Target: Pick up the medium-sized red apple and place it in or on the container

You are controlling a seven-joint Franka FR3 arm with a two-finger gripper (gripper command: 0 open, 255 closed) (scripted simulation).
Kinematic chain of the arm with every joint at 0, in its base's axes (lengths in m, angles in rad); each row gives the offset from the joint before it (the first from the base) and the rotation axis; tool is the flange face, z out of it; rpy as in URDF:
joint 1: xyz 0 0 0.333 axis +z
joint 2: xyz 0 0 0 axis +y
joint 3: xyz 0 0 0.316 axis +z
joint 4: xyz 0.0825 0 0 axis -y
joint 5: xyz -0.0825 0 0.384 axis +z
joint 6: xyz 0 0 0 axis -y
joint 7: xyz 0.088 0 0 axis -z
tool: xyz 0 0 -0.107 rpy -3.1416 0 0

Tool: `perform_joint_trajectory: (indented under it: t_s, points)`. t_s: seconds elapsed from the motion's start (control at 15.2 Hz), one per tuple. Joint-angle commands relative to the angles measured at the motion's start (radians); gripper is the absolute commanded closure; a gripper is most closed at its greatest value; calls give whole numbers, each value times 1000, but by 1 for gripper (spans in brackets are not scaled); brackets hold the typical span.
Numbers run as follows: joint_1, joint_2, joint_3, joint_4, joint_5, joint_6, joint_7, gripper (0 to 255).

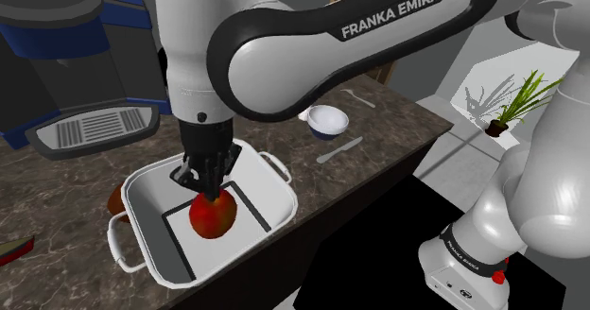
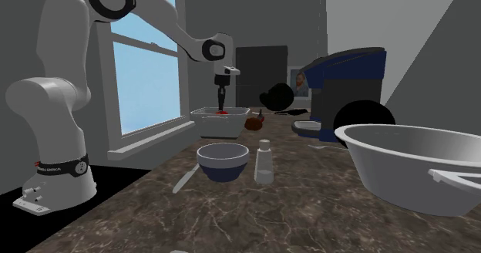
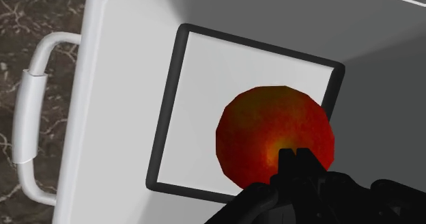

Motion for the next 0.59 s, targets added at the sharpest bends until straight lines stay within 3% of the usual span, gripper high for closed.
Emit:
perform_joint_trajectory:
  t_s: [0.0, 0.53]
  points:
    - [-2, -10, 2, 14, 6, -24, -2, 255]
    - [-6, -39, 6, 88, 20, -124, -3, 255]
